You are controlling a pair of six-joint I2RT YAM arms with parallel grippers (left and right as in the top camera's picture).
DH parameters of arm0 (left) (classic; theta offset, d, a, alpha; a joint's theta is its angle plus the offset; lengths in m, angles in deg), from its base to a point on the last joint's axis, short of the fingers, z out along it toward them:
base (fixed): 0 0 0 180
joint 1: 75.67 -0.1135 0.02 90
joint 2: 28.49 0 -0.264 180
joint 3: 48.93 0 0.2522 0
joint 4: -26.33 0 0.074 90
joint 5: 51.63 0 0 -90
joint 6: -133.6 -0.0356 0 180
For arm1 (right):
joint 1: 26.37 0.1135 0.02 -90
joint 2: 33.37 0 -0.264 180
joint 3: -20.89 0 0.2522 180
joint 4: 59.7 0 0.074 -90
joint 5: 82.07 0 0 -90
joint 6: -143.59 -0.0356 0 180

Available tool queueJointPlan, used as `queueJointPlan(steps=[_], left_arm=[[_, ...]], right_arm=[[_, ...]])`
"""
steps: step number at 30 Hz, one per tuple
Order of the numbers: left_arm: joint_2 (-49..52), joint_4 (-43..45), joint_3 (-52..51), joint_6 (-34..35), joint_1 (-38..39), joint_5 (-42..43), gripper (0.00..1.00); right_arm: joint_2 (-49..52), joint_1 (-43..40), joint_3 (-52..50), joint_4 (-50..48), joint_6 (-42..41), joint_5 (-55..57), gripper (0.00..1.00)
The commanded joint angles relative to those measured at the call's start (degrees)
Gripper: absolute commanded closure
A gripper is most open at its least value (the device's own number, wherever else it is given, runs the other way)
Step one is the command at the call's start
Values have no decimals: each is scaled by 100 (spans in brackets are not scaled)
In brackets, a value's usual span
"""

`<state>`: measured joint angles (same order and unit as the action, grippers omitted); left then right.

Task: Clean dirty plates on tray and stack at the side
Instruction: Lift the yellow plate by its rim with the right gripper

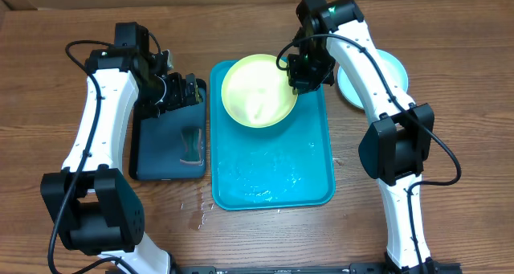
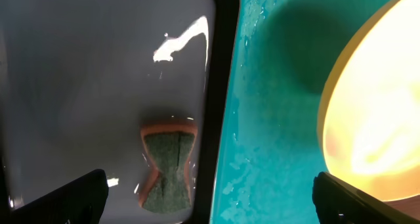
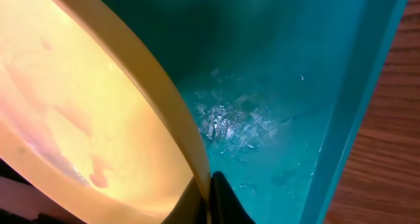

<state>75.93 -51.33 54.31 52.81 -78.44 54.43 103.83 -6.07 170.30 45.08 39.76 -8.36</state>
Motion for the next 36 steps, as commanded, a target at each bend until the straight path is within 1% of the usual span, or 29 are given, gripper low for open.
queueJointPlan(steps=[1, 5, 10, 13, 18, 22, 24, 29, 36], left_arm=[[-168, 11, 129, 24, -22, 13, 0], [-184, 170, 166, 24, -39, 31, 0], [-400, -22, 234, 66, -358, 28, 0], [-754, -133, 232, 66, -769, 9, 0], [-1362, -492, 232, 66, -1777, 7, 0], [-1528, -841, 232, 66, -2461, 7, 0], [-1521, -874, 229, 63, -2682, 4, 0], [-1469, -872, 227, 63, -2879, 4, 1], [-1469, -872, 227, 63, -2876, 4, 0]], right_arm=[[-125, 26, 146, -26, -256, 17, 96], [-125, 116, 144, -103, -474, 15, 96], [-122, 334, 144, -317, -667, 15, 96], [-122, 560, 144, -540, -750, 11, 96], [-122, 1003, 144, -944, -944, 15, 96], [-122, 1386, 144, -1414, -1071, 20, 96], [-122, 1587, 144, -1690, -1132, 55, 96], [-122, 2050, 144, -2337, -1191, 702, 96], [-122, 2546, 144, -3246, -1123, 2374, 96]])
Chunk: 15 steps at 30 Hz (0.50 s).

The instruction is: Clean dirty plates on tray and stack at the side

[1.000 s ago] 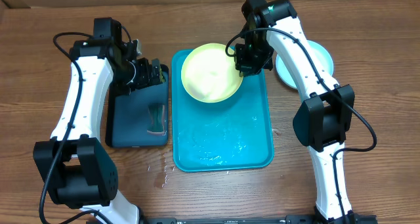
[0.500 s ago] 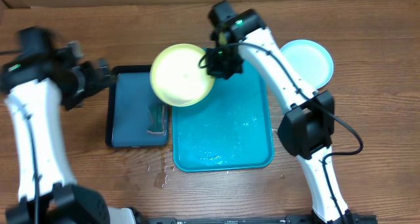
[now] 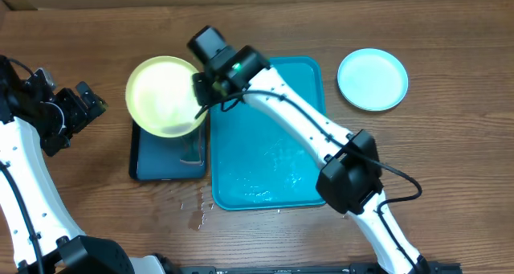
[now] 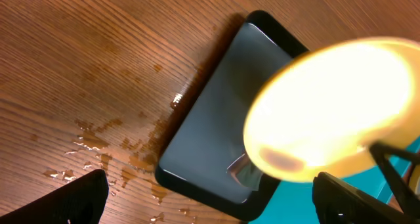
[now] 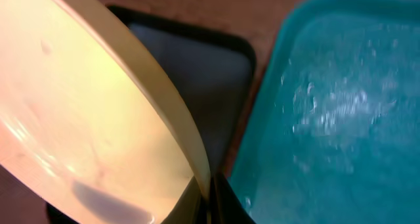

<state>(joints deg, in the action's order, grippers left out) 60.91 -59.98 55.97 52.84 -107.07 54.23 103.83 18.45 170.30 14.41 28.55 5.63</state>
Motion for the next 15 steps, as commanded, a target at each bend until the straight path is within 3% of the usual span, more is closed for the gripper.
queueJointPlan(steps=[1, 7, 15], left_arm=[[33, -7, 61, 61, -13, 24, 0], [33, -7, 61, 61, -9, 24, 0], [33, -7, 61, 61, -9, 24, 0]], right_arm=[[-122, 140, 144, -306, 55, 1202, 96], [-125, 398, 203, -1244, 1257, 1963, 96], [-136, 739, 817, -1379, 2175, 3399, 96]])
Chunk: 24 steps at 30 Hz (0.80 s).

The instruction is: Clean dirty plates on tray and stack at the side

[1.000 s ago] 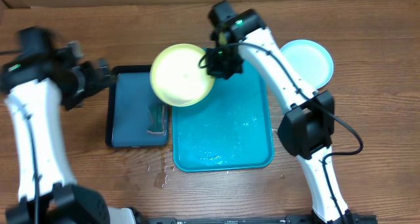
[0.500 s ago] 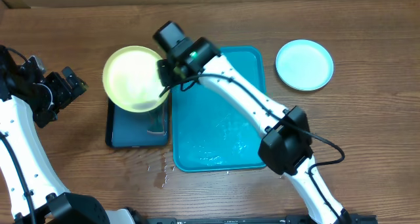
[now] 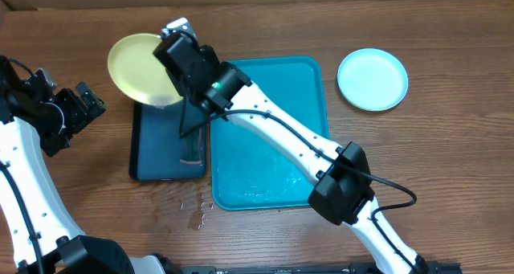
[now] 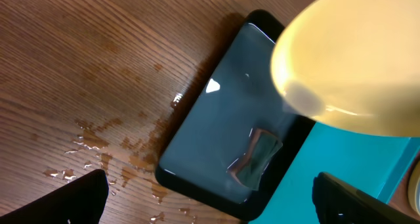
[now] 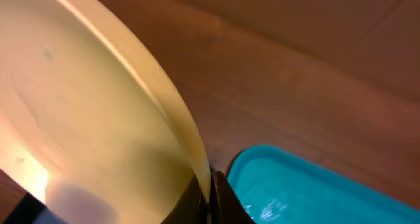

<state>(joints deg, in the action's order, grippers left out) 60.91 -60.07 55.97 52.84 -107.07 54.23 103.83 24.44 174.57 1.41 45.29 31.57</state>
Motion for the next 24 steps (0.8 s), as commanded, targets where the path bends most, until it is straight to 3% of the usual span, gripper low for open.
queueJointPlan(steps=[1, 15, 24], left_arm=[[33, 2, 61, 61, -9, 24, 0], [33, 2, 61, 61, -9, 24, 0], [33, 2, 61, 61, -9, 24, 0]], right_arm=[[-136, 177, 487, -83, 614, 927, 96], [-136, 612, 1725, -105, 1978, 1453, 96], [-136, 907, 1843, -420, 2553, 1794, 96]])
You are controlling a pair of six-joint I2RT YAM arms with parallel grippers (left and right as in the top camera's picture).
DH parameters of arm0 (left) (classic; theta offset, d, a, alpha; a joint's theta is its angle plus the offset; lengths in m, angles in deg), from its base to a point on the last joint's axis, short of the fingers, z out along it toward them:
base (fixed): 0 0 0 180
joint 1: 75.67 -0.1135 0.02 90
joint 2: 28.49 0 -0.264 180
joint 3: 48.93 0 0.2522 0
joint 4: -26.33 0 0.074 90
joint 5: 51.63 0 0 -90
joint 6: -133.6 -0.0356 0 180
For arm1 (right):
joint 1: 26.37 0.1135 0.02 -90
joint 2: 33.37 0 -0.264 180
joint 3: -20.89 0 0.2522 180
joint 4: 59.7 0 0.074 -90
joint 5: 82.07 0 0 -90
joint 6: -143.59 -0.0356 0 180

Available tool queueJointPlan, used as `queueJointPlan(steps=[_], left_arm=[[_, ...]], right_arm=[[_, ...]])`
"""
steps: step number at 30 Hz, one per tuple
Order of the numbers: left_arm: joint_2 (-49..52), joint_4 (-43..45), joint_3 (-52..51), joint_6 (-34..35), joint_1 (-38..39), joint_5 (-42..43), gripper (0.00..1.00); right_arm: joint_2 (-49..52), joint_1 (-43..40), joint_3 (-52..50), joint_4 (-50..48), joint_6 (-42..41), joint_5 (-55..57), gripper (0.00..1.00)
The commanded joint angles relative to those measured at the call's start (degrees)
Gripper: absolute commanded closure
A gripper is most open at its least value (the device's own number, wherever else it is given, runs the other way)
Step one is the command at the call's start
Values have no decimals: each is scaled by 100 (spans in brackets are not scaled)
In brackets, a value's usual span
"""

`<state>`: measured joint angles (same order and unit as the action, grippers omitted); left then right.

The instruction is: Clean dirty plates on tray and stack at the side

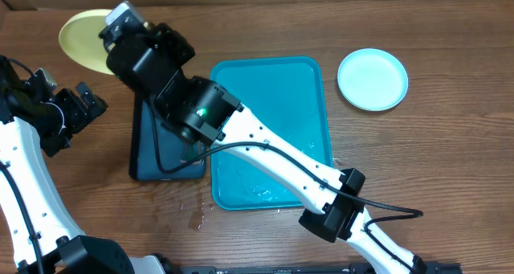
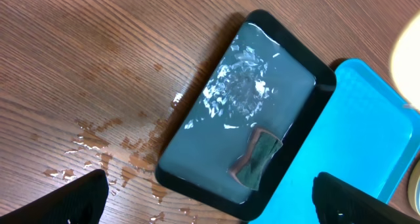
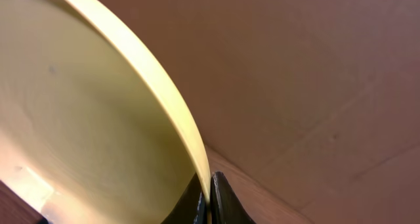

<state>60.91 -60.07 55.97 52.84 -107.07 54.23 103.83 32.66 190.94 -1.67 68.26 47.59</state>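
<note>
A yellow plate [image 1: 80,34] hangs tilted over the table's far left corner, with my right gripper [image 1: 111,44] shut on its rim. In the right wrist view the plate [image 3: 85,119] fills the left side and the fingers [image 3: 209,199] pinch its edge. The teal tray [image 1: 269,81] in the middle holds only water. A light blue plate [image 1: 372,79] lies on the table at the far right. My left gripper [image 1: 83,109] stands open at the left, apart from everything; its view shows its gripper [image 2: 210,201] high over the black tray [image 2: 216,125].
The black tray [image 1: 152,157] left of the teal tray holds water and a sponge [image 2: 256,158]. Water drops lie on the wood near its front corner [image 2: 98,145]. A cardboard wall [image 3: 295,66] runs along the table's far edge.
My right gripper has carried the yellow plate further left and back, from over the black tray's far end to the table's far left corner. The left arm has not moved.
First my right gripper held the yellow plate tilted over the teal tray, with my left gripper over the black tray. Then the plate was over the black tray and the left arm was back at the left. The plate has moved on to the far left corner.
</note>
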Motion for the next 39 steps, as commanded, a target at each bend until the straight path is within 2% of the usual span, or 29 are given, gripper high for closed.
queueJointPlan(steps=[1, 29, 34, 39], left_arm=[[33, 2, 61, 61, -9, 24, 0], [33, 2, 61, 61, -9, 24, 0], [33, 2, 61, 61, -9, 24, 0], [33, 2, 61, 61, -9, 24, 0]], right_arm=[[-136, 101, 205, -144, 256, 192, 96], [-136, 142, 203, -286, 313, 317, 96], [-136, 151, 203, 92, -365, 271, 96], [-136, -7, 199, 1106, -1659, -413, 96]])
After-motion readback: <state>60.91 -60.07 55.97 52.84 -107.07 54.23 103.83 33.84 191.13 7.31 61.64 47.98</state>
